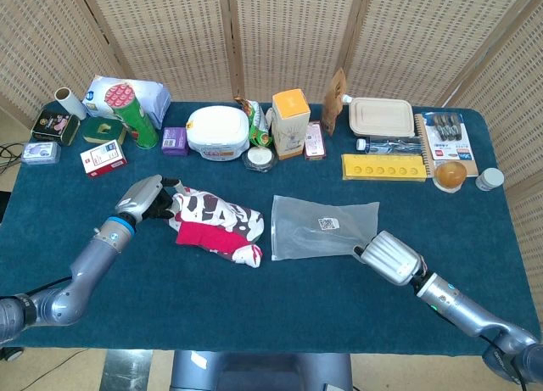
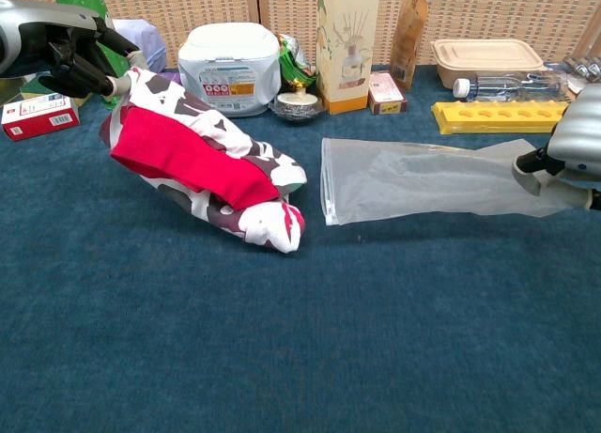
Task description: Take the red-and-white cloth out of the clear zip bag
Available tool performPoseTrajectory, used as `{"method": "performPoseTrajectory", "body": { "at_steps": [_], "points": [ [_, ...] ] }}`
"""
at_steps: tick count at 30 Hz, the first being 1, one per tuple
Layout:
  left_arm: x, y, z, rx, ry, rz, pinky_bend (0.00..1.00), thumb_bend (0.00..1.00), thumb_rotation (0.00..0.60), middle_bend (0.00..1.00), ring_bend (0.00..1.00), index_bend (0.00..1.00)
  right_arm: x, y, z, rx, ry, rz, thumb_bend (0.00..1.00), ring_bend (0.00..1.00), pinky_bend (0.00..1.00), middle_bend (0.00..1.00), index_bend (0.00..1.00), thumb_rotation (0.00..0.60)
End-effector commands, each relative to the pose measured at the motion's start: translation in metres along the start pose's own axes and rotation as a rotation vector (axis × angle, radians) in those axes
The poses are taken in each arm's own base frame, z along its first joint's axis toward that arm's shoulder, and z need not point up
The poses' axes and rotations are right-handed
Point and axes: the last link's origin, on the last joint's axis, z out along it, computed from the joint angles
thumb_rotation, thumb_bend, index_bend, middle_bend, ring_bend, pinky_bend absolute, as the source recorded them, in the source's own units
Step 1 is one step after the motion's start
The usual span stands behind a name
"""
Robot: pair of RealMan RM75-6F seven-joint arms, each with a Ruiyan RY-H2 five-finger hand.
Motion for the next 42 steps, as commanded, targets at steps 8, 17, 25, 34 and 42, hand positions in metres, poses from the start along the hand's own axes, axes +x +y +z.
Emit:
{"method": "performPoseTrajectory", "body": {
  "at_steps": [8, 17, 25, 34, 42],
  "points": [
    [0.009, -0.004, -0.019, -0.02, -0.036, 0.05, 0.38, 0.3, 0.6, 0.33, 0.18, 0.18, 0.009, 0.0, 0.004, -0.047, -0.012, 0.057, 0.12, 0.64, 0.64, 0.42, 0.2, 0.6],
    [0.022, -0.014, -0.034, -0.011, -0.01, 0.097, 0.16, 0.19, 0.6, 0.15, 0.0, 0.07, 0.018, -0.001, 0.006, -0.07, -0.016, 0.097, 0.06, 0.51, 0.48, 0.32, 0.16, 0.582],
    [0.028, -0.022, -0.046, -0.005, 0.012, 0.106, 0.16, 0.19, 0.6, 0.15, 0.0, 0.07, 0.027, 0.0, 0.003, -0.095, -0.007, 0.252, 0.03, 0.43, 0.41, 0.28, 0.15, 0.505],
    [0.034, -0.035, -0.064, 0.006, 0.046, 0.106, 0.16, 0.2, 0.6, 0.15, 0.0, 0.07, 0.034, 0.012, 0.004, -0.159, 0.058, 0.361, 0.03, 0.38, 0.35, 0.26, 0.08, 0.462],
    [0.037, -0.055, -0.084, 0.04, 0.072, 0.108, 0.16, 0.27, 0.6, 0.15, 0.0, 0.07, 0.036, 0.026, -0.007, -0.216, 0.059, 0.376, 0.03, 0.25, 0.23, 0.16, 0.04, 0.445]
  ]
}}
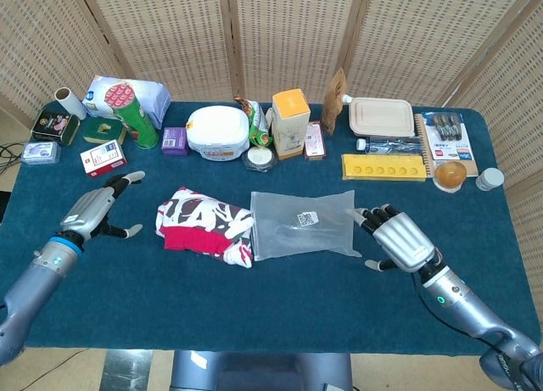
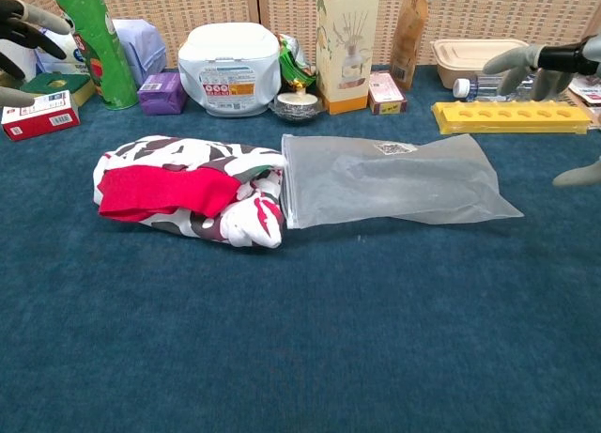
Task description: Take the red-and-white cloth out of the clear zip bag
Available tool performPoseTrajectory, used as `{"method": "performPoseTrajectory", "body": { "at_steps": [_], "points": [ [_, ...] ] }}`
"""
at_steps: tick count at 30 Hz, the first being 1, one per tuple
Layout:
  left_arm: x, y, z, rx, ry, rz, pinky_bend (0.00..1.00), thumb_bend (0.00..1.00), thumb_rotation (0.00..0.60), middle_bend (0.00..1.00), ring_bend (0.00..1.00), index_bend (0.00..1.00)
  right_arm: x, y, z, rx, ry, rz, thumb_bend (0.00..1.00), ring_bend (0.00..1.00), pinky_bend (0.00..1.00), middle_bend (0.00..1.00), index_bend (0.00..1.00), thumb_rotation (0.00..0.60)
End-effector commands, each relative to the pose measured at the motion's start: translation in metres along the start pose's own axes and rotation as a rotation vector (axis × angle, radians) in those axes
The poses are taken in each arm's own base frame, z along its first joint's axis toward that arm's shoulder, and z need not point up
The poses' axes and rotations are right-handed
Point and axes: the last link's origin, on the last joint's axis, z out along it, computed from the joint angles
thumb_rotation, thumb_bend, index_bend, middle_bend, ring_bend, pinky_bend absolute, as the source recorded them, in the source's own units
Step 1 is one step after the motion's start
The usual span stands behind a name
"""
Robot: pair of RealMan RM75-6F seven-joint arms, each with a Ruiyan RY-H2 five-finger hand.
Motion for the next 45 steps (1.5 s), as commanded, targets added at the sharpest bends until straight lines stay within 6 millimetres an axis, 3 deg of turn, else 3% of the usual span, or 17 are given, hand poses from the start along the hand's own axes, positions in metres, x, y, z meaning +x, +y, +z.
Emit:
{"method": "performPoseTrajectory", "body": {
  "at_steps": [1, 11, 25, 35, 45],
  "points": [
    [0.001, -0.01, -0.008, 0.018, 0.011, 0.005, 0.16, 0.27, 0.6, 0.15, 0.0, 0.07, 0.0, 0.004, -0.005, -0.021, -0.013, 0.0, 0.03, 0.22, 0.2, 0.14, 0.03, 0.442],
    [0.001, -0.048, -0.05, 0.072, 0.117, 0.057, 0.16, 0.27, 0.6, 0.14, 0.0, 0.07, -0.006, 0.036, -0.029, -0.214, -0.044, -0.004, 0.05, 0.17, 0.16, 0.12, 0.01, 0.423],
    [-0.034, -0.099, -0.153, 0.164, 0.3, 0.089, 0.16, 0.27, 0.6, 0.14, 0.0, 0.07, -0.01, 0.07, -0.085, -0.515, -0.048, 0.03, 0.14, 0.16, 0.16, 0.15, 0.04, 0.423],
    [-0.058, -0.106, -0.207, 0.187, 0.364, 0.136, 0.16, 0.27, 0.6, 0.14, 0.0, 0.07, -0.018, 0.068, -0.133, -0.662, -0.036, 0.07, 0.14, 0.17, 0.16, 0.17, 0.08, 0.424],
    [-0.065, -0.101, -0.23, 0.183, 0.394, 0.12, 0.16, 0.27, 0.6, 0.14, 0.0, 0.07, -0.017, 0.048, -0.18, -0.718, -0.003, 0.073, 0.14, 0.18, 0.16, 0.2, 0.1, 0.421]
  ]
}}
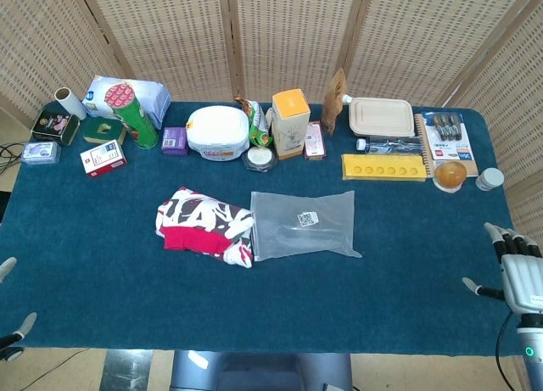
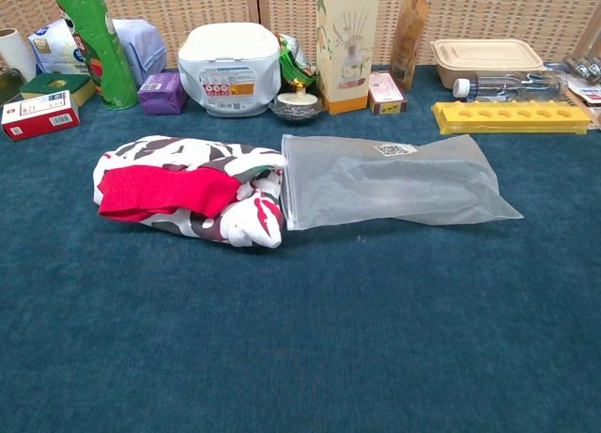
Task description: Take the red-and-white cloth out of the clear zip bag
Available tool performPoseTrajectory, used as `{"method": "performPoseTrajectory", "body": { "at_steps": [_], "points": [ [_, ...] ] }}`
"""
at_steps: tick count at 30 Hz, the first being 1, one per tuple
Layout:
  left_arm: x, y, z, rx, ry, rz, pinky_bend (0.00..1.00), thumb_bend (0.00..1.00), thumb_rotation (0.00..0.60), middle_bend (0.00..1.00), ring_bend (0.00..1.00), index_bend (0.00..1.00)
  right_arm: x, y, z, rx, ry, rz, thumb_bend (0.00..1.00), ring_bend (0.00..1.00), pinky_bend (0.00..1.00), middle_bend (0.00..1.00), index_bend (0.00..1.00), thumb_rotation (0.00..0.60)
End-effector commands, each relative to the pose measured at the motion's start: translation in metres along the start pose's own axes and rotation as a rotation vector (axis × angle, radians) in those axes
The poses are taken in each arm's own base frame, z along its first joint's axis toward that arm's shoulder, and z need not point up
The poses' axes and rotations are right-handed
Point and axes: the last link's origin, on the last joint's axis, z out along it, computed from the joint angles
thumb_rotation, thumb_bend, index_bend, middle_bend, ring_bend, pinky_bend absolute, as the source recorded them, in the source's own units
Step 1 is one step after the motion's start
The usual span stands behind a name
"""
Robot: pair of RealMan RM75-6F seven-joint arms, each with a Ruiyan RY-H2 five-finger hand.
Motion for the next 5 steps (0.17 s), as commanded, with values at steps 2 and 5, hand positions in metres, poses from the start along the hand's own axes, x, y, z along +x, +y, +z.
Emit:
{"method": "performPoseTrajectory", "body": {
  "at_steps": [2, 5],
  "points": [
    [0.0015, -0.0005, -0.0009, 0.001, 0.001, -0.005, 0.16, 0.27, 0.6, 0.14, 0.0, 0.07, 0.0001, 0.0026, -0.0164, -0.009, 0.014, 0.016, 0.14, 0.18, 0.16, 0.2, 0.11, 0.423],
    [0.0049, 0.0017, 0.005, -0.02, 0.002, -0.007, 0.16, 0.27, 0.6, 0.14, 0.0, 0.07, 0.001, 0.0023, -0.0181, -0.001, 0.025, 0.028, 0.14, 0.18, 0.16, 0.2, 0.11, 0.421]
  ]
}}
